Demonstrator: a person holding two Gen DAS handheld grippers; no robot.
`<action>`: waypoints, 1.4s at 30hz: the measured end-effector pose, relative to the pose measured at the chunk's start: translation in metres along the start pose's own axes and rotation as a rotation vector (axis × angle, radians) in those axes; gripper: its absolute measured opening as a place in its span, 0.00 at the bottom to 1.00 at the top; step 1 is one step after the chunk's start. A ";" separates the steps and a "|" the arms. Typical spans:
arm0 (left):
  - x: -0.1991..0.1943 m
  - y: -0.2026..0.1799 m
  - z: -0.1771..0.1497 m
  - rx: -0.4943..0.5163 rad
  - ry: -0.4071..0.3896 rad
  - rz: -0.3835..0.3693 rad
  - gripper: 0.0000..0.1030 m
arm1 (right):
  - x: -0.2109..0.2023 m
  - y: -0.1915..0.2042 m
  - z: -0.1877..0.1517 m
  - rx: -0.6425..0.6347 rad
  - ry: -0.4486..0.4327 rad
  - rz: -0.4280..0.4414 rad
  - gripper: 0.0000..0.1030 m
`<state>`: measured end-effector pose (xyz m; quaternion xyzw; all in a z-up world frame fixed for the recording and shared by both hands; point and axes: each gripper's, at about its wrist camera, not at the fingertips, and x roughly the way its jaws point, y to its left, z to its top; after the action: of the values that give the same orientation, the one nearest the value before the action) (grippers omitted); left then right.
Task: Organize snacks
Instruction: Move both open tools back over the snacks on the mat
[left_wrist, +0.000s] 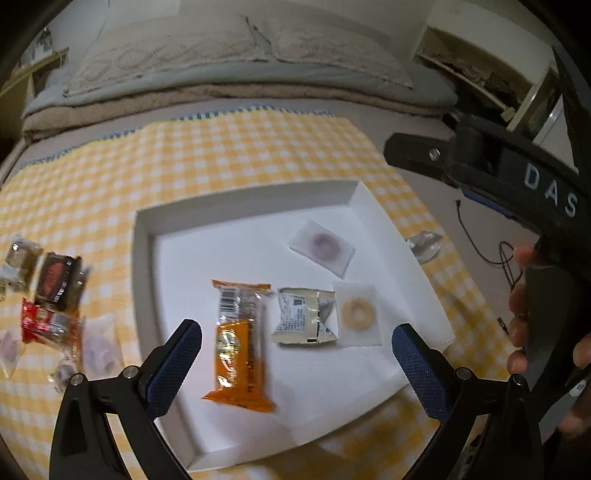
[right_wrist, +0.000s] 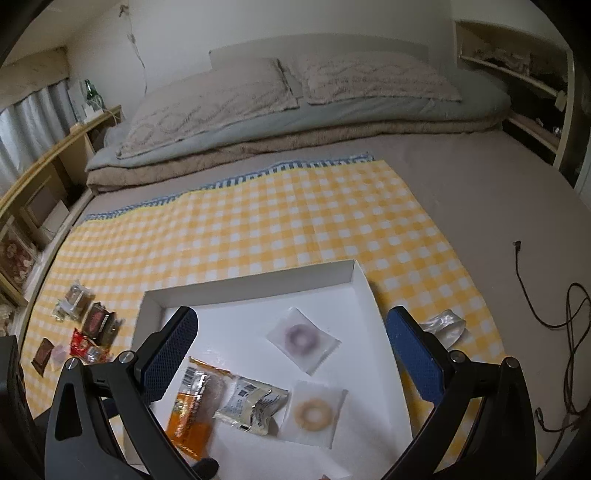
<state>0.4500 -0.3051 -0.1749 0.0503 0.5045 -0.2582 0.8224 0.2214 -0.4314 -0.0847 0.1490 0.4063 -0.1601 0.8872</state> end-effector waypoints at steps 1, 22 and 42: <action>-0.014 -0.002 -0.006 0.002 -0.010 0.000 1.00 | -0.005 0.001 0.000 0.003 -0.010 0.004 1.00; -0.262 0.049 -0.116 -0.023 -0.374 0.204 1.00 | -0.103 0.075 0.001 -0.036 -0.213 0.109 1.00; -0.351 0.163 -0.194 -0.155 -0.446 0.383 1.00 | -0.066 0.194 -0.037 -0.174 -0.159 0.235 1.00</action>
<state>0.2456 0.0329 0.0017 0.0235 0.3111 -0.0636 0.9480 0.2346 -0.2304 -0.0314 0.1051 0.3269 -0.0306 0.9387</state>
